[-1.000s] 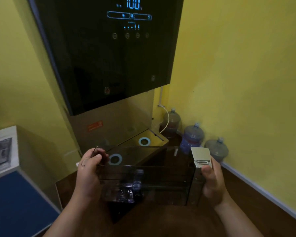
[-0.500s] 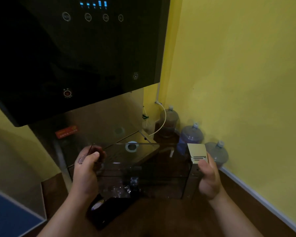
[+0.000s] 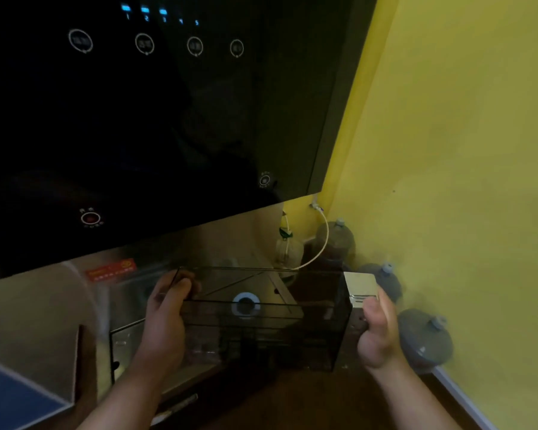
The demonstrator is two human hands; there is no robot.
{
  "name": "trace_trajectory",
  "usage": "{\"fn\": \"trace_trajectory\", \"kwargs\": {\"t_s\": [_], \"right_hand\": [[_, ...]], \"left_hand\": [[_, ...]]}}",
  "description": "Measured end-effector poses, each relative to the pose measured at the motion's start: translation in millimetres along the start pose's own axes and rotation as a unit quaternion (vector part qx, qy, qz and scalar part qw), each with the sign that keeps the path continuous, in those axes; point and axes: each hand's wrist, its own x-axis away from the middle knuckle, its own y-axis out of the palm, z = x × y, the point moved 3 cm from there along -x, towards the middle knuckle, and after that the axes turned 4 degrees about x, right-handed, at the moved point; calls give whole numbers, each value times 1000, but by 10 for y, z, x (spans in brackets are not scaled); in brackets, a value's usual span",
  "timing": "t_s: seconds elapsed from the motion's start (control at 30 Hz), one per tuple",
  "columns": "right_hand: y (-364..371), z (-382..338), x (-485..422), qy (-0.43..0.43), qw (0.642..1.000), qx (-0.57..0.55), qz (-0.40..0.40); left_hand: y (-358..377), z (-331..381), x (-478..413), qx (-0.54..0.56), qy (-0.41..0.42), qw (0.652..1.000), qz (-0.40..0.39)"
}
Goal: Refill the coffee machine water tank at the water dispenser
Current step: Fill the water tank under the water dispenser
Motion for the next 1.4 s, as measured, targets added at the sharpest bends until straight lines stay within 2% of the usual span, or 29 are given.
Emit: {"fn": "trace_trajectory", "kwargs": {"t_s": [0.4,0.53,0.63,0.77,0.93,1.07,1.27,1.33,1.4], "right_hand": [[-115,454,-1029,-23,992,-39,-119],[-167,615,-1352,-10,985,-35,-169],[-161,778,-1558,8,982,-63,-177],[-49,1056,-1820,-2,973,-72,-218],[150,1310,-2007,-11,971,-98,-220],[264,1362,-2070,23,977,-71,-201],[348,1378,-2194,3,978,-60,-201],[346,1401,-2239,1,978,-67,-199],[346,1413,-2285,-1,977,-74,-202]], "left_hand": [[329,-311,-88,40,-50,995,79],[533,-466,-126,26,-43,991,125],[615,-579,-207,38,-35,986,160],[710,-722,-359,30,-15,981,191],[683,-748,-565,45,-1,973,227],[696,-687,-639,19,16,972,234],[781,-577,-659,25,14,972,234],[825,-510,-646,8,17,971,239],[858,-474,-549,-55,17,959,278]]}}
